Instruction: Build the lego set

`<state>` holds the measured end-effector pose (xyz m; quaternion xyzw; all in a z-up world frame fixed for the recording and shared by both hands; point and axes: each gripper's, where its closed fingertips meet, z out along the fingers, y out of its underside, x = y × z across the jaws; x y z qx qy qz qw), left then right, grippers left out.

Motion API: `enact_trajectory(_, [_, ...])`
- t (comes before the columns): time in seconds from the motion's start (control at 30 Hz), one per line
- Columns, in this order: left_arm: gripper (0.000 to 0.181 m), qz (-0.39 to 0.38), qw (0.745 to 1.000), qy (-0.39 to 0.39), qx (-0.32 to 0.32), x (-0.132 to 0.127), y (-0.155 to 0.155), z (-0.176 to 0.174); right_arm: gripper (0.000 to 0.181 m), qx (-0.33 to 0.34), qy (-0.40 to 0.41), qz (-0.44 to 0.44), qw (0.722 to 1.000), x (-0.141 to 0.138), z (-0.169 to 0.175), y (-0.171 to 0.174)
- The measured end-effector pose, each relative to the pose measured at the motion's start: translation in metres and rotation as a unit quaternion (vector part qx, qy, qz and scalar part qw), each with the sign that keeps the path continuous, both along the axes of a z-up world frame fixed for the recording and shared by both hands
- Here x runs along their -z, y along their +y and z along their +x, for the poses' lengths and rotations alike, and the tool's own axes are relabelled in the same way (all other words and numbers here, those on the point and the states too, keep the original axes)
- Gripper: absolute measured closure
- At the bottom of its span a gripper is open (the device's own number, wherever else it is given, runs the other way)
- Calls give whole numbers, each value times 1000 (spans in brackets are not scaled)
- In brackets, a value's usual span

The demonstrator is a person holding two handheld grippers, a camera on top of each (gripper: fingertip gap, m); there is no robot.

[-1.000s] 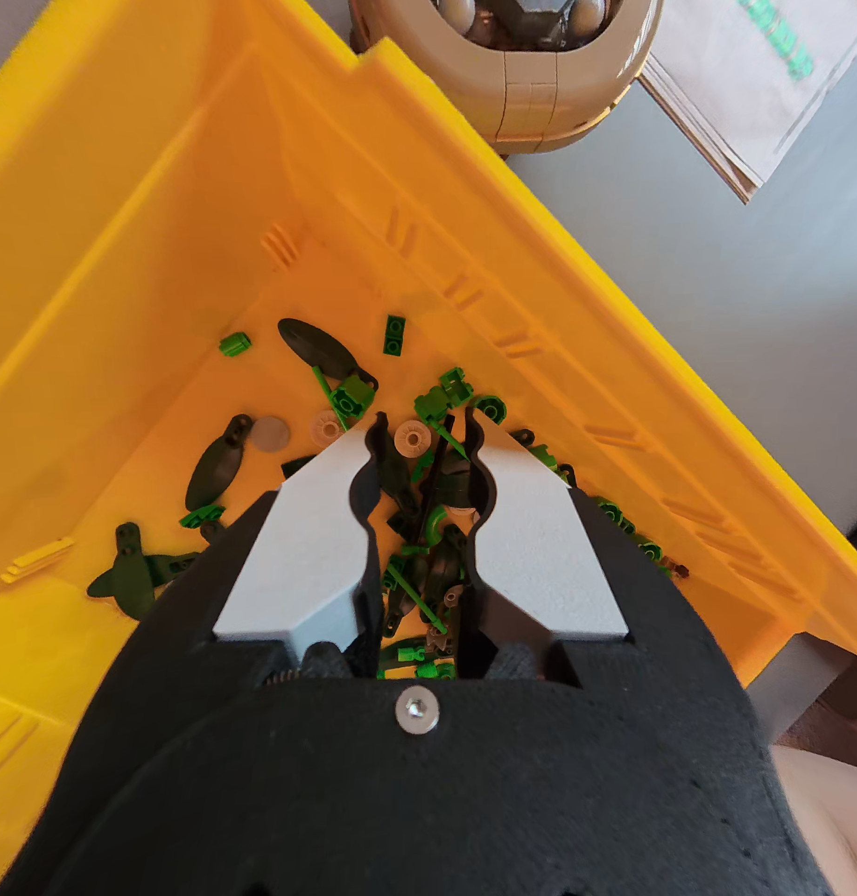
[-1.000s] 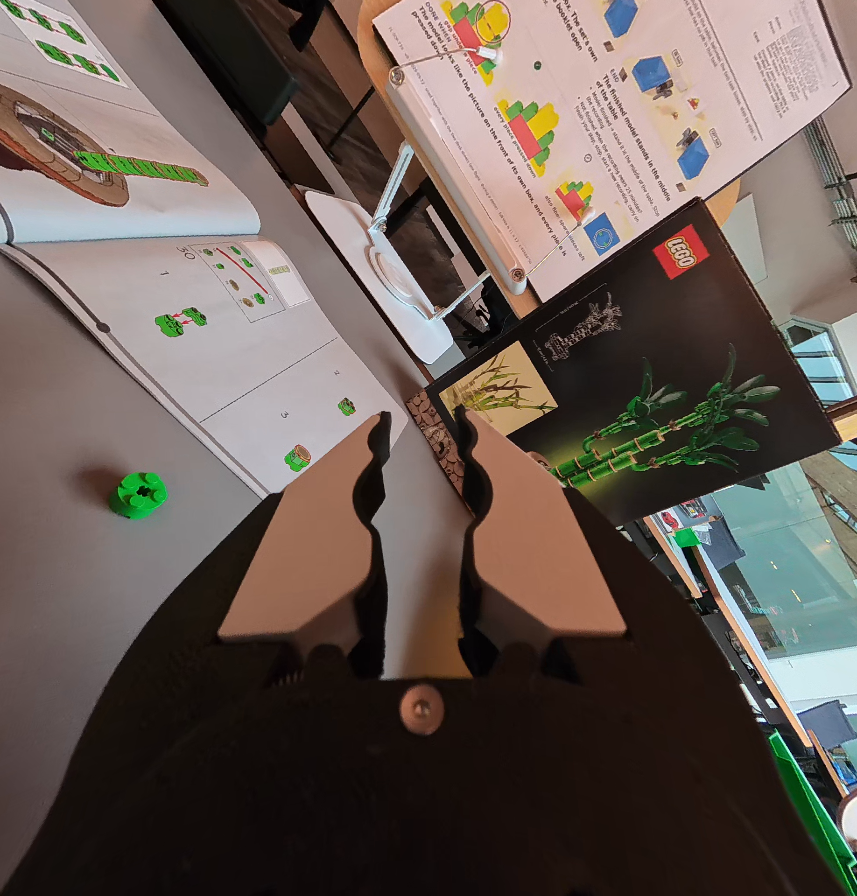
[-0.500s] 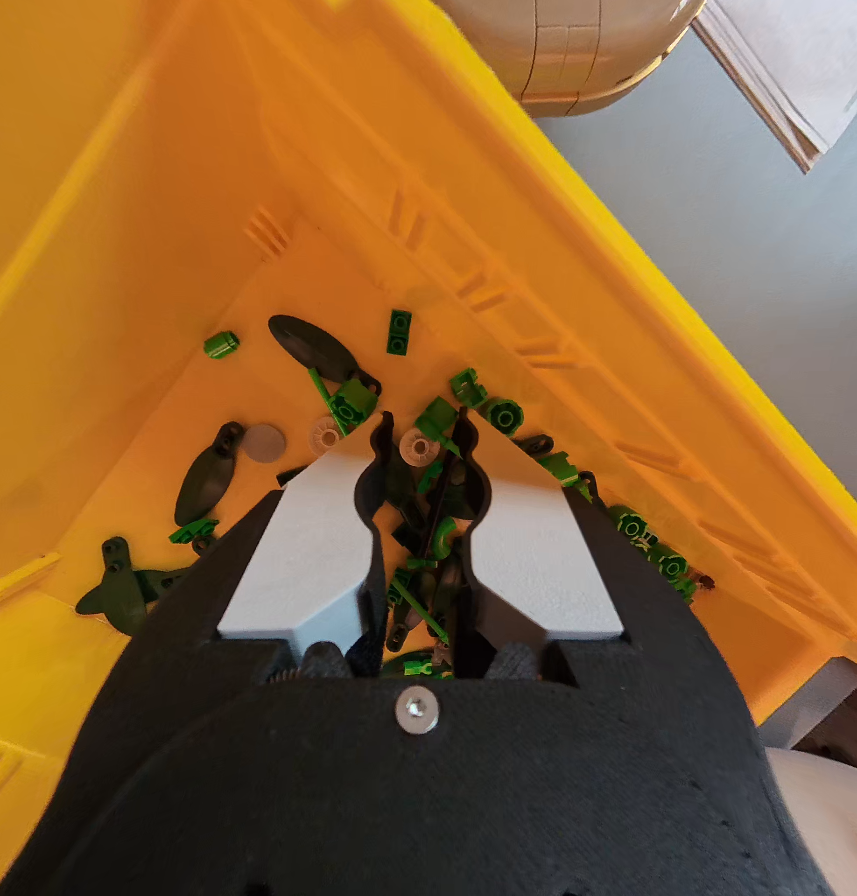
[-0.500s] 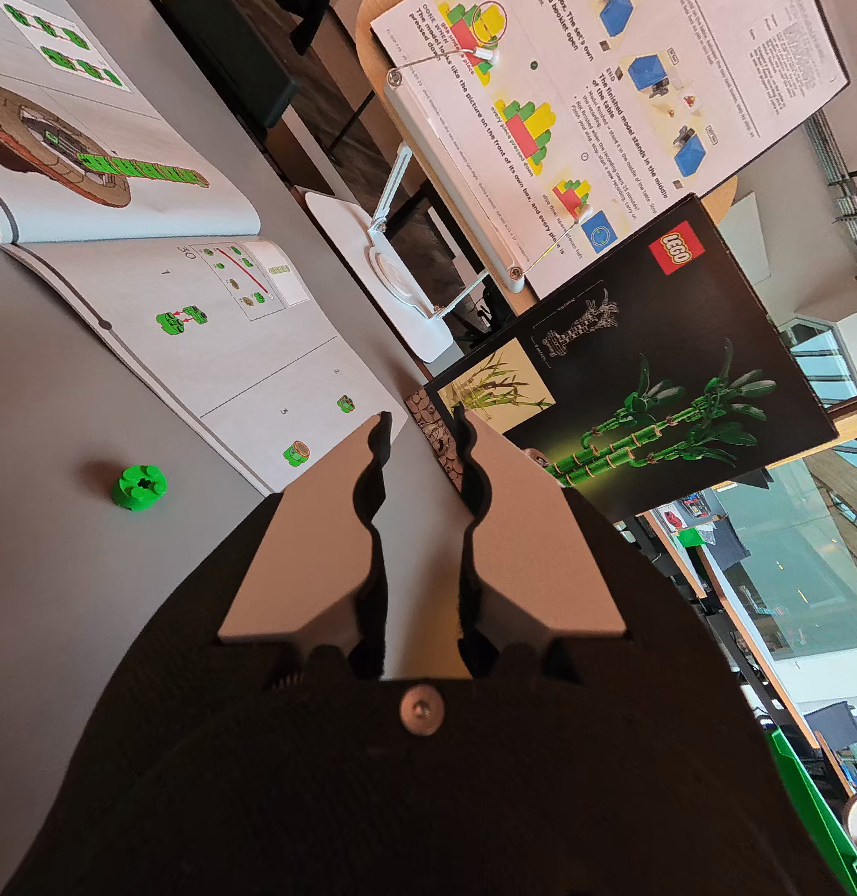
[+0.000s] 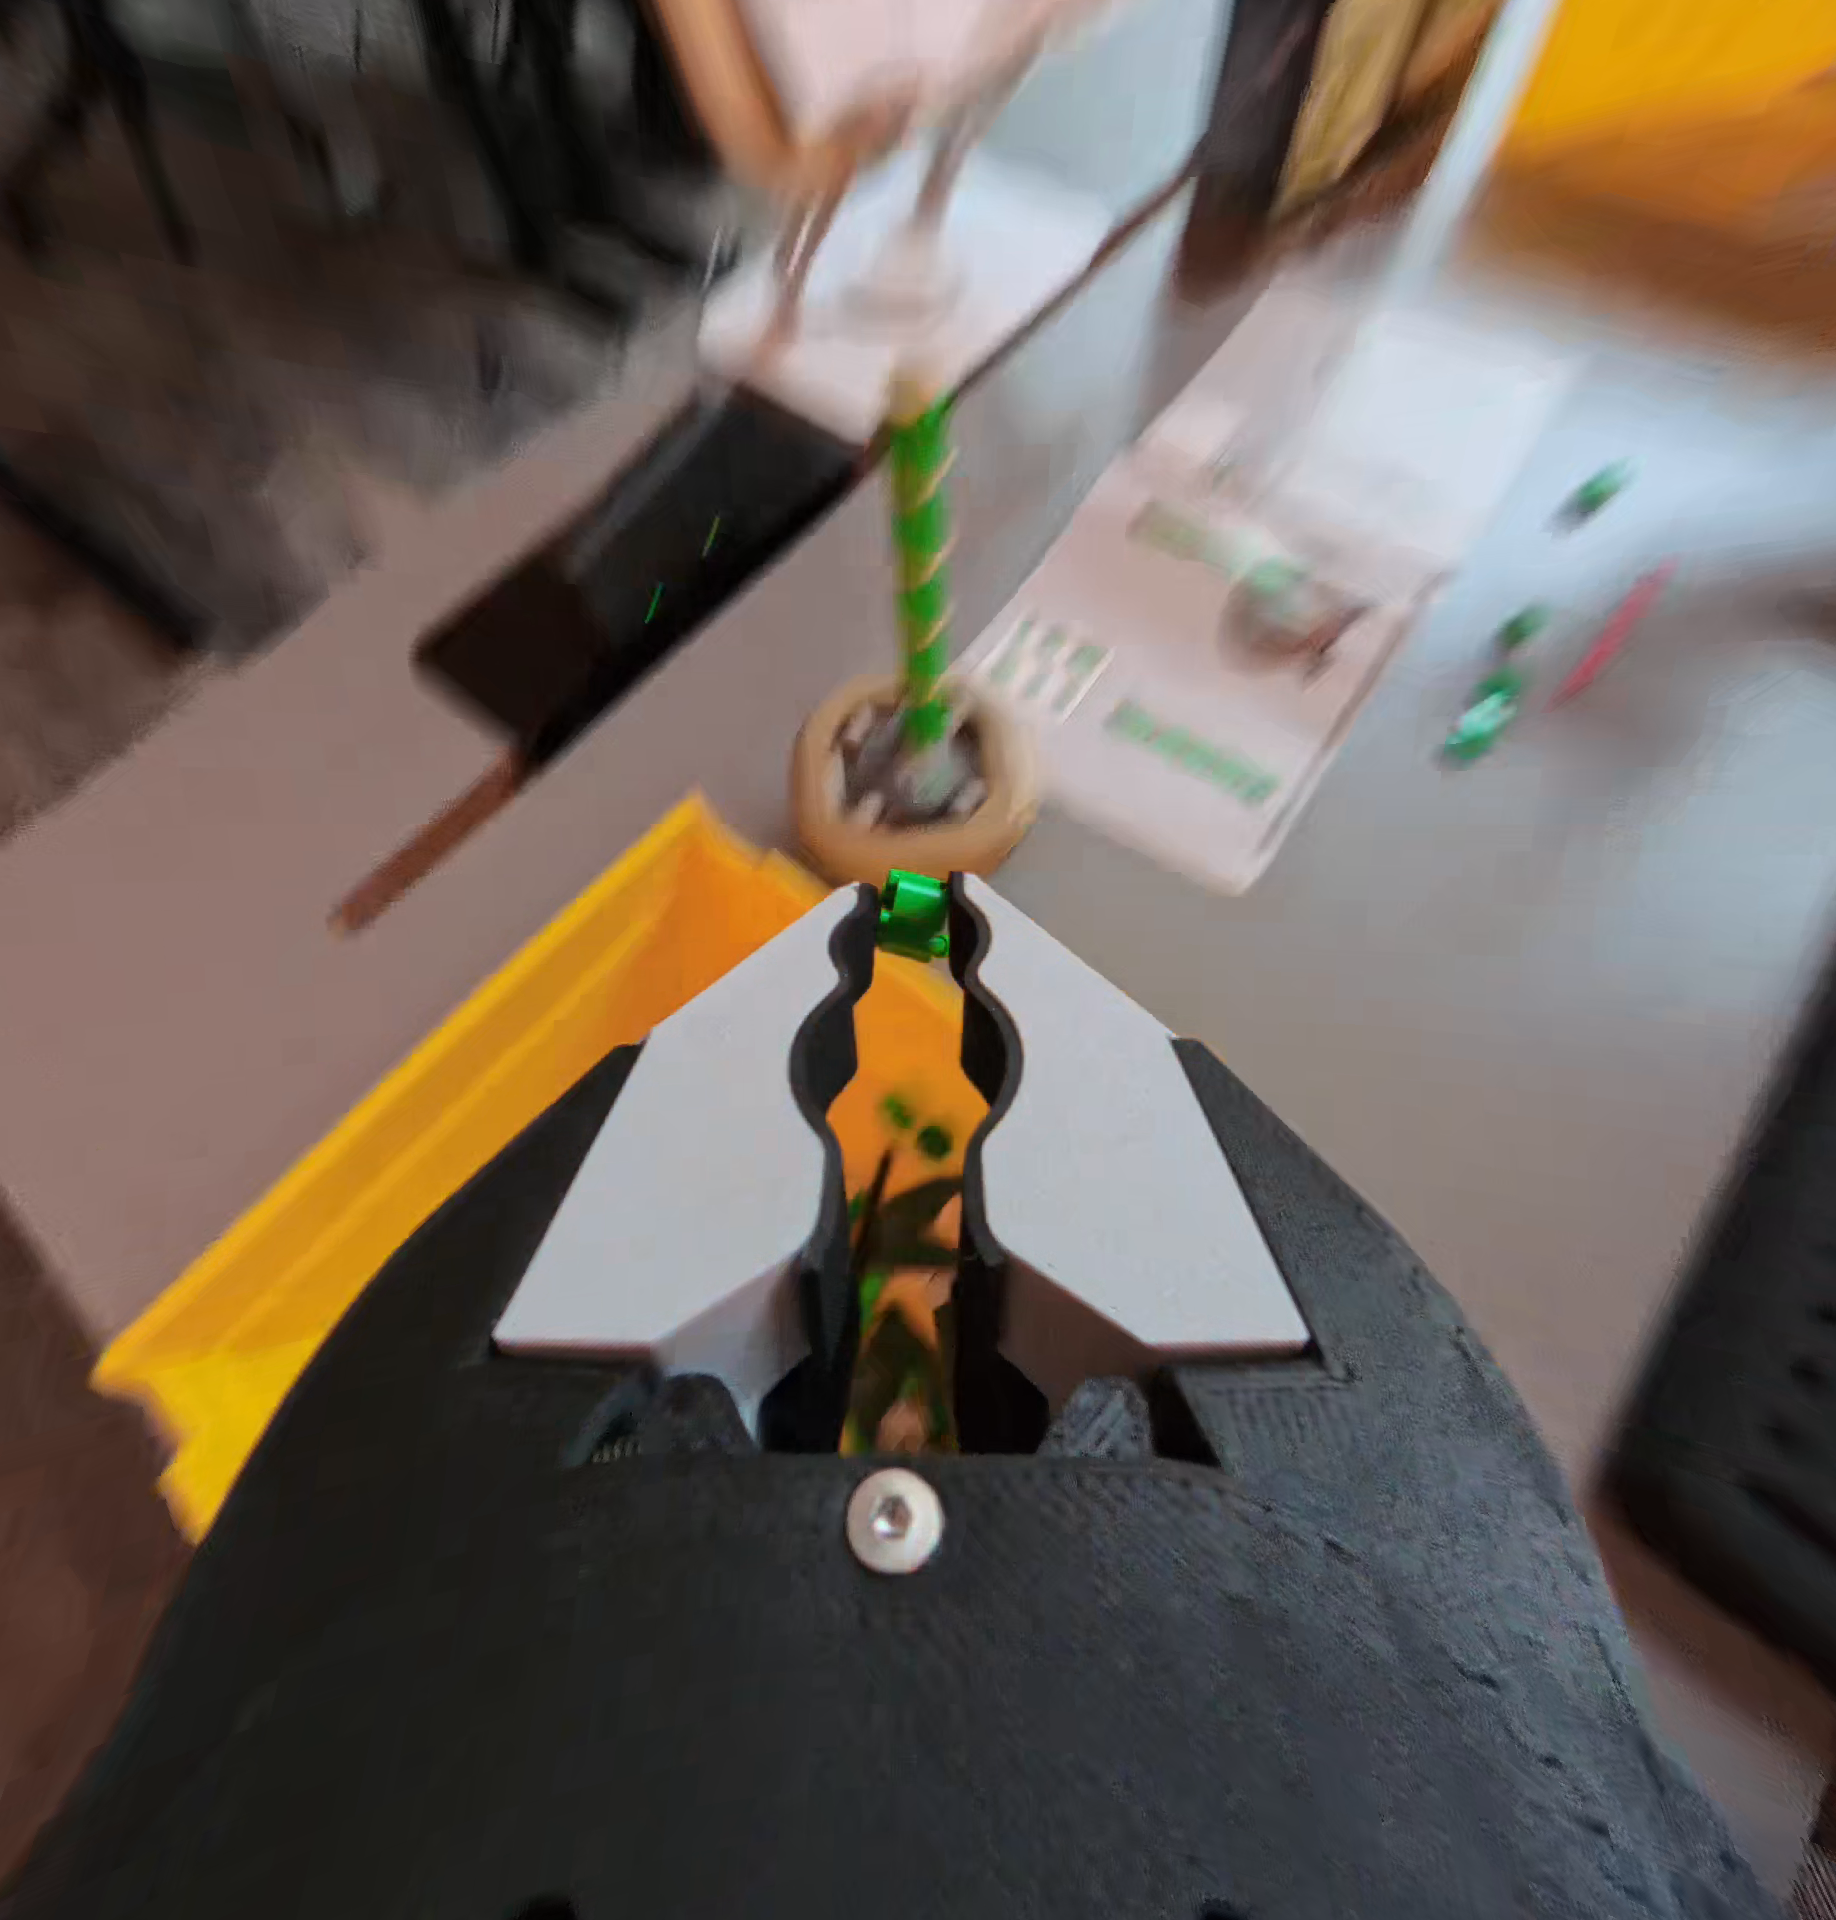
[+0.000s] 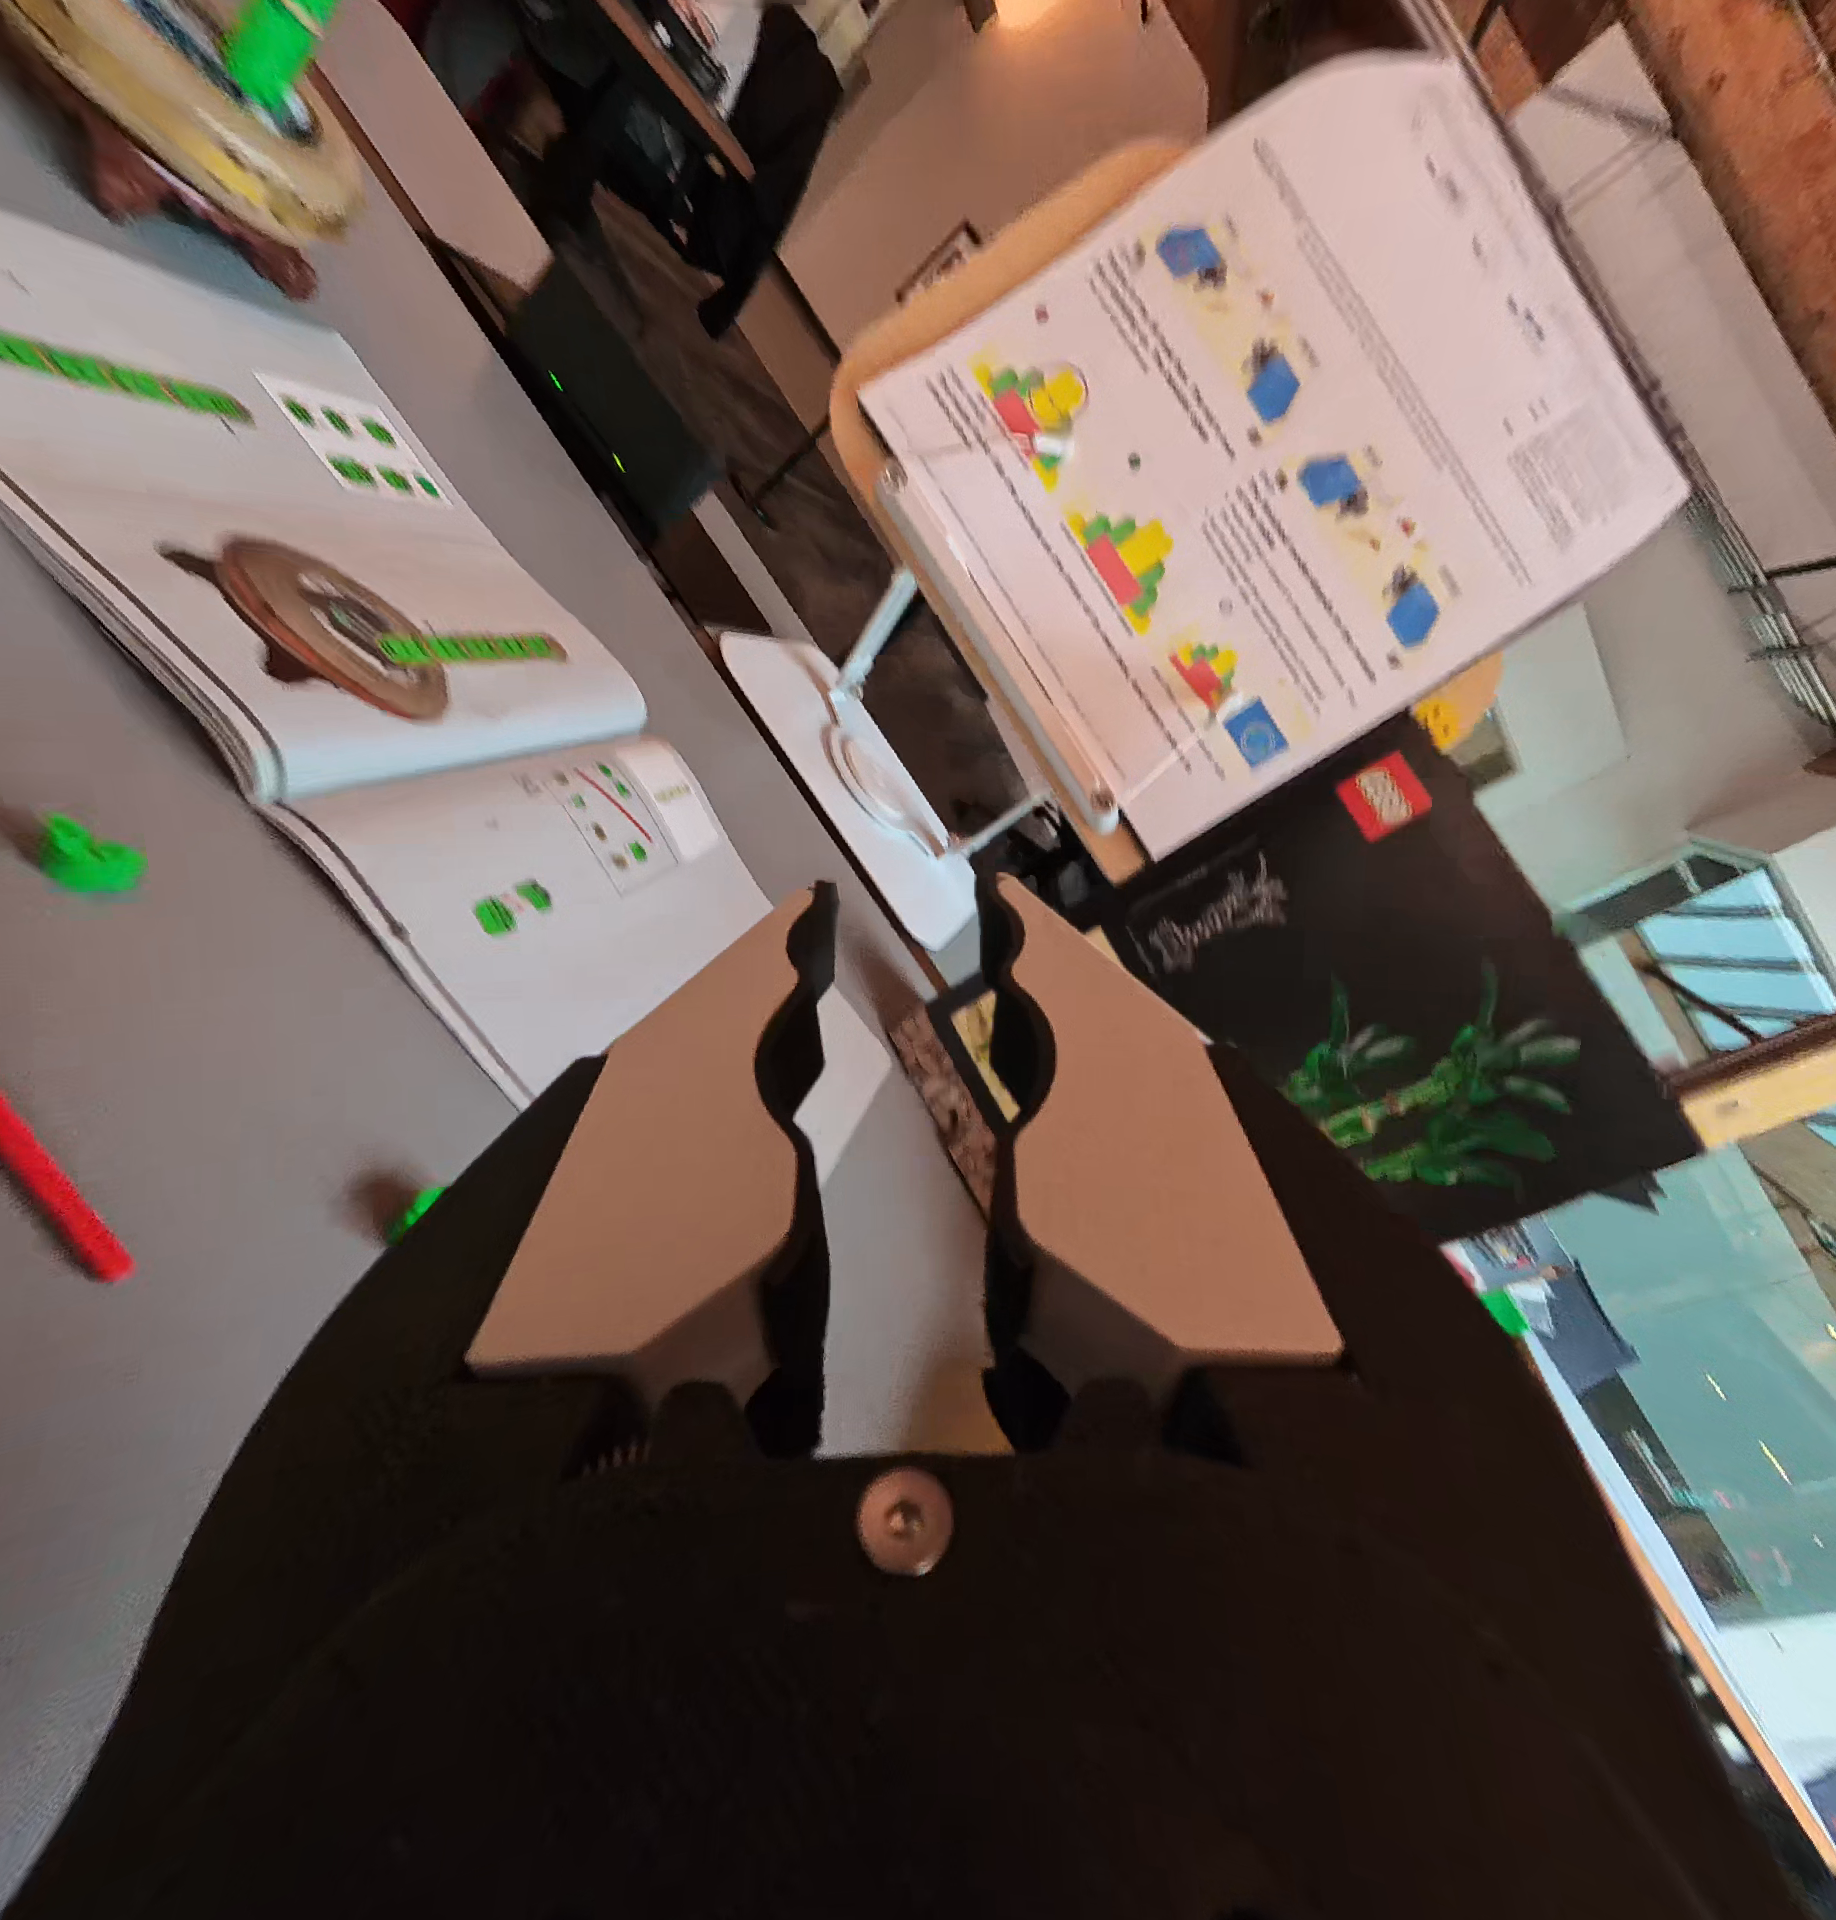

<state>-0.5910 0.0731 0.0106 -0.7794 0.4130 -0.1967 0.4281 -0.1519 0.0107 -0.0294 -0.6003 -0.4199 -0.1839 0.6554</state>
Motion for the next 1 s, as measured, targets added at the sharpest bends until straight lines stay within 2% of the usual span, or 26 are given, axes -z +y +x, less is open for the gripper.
enact_trajectory(0.07, [170, 45, 998, -42, 21, -34, -21, 20, 154, -30, 3, 8, 1000, -12, -26, -7])
enact_trajectory(0.17, [170, 86, 994, -57, 31, -59, -43, 39, 154, -95, 28, -3, 995, -28, -75, -20])
enact_trajectory(0.23, [170, 74, 990, -103, 64, -72, -62, 61, 154, -153, 78, -29, 985, -42, -114, -32])
enact_trajectory(0.3, [169, 63, 984, -133, 96, -79, -77, 81, 156, -238, 175, -74, 952, -67, -155, -50])
enact_trajectory(0.37, [170, 63, 983, -134, 110, -80, -83, 96, 157, -314, 274, -127, 900, -98, -190, -64])
enact_trajectory(0.43, [170, 67, 983, -127, 110, -79, -84, 104, 159, -355, 332, -185, 854, -120, -218, -65])
enact_trajectory(0.5, [170, 67, 981, -133, 123, -80, -87, 109, 160, -368, 363, -250, 819, -131, -245, -56])
enact_trajectory(0.6, [170, 59, 981, -141, 122, -80, -86, 108, 160, -386, 358, -360, 770, -127, -286, -49])
enact_trajectory(0.77, [170, 58, 979, -151, 125, -84, -86, 102, 158, -376, 349, -460, 725, -106, -324, -37])
enact_trajectory(0.93, [170, 61, 979, -145, 130, -83, -84, 102, 168, -392, 338, -485, 705, -102, -342, -37])
enact_trajectory(1.0, [170, 61, 979, -144, 131, -82, -82, 104, 176, -386, 326, -483, 715, -98, -345, -35])
